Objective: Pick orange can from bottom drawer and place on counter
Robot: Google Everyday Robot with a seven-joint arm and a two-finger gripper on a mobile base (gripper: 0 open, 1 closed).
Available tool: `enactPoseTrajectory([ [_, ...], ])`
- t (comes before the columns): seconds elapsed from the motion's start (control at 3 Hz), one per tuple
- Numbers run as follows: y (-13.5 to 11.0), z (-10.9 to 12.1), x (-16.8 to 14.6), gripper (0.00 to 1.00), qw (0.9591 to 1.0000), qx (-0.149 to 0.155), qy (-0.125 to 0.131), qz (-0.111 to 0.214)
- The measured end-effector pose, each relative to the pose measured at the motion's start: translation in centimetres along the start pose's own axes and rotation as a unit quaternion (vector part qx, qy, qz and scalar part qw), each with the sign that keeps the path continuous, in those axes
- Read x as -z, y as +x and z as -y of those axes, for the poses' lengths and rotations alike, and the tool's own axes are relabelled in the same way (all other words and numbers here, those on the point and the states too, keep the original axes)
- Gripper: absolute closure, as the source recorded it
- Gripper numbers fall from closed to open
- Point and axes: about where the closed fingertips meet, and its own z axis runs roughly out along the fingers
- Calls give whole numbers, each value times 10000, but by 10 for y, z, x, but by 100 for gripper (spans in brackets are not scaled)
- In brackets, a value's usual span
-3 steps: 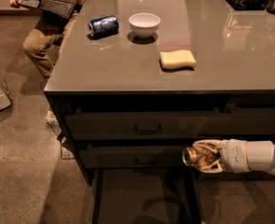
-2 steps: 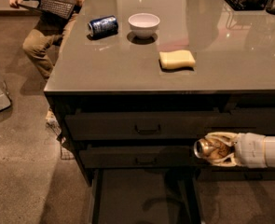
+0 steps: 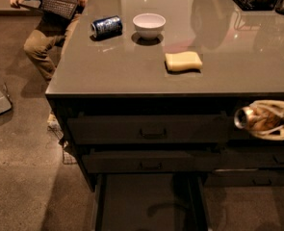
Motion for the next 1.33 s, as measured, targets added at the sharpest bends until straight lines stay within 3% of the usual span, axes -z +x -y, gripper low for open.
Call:
enactPoseTrajectory([
  [0.33,4,20,12,100,9998,96,173,-89],
  [0.67,4,20,12,100,9998,96,173,-89],
  [1.0,6,44,26,100,9994,172,308,-33],
  [1.33,2,84,43,100,9987,311,387,118],
])
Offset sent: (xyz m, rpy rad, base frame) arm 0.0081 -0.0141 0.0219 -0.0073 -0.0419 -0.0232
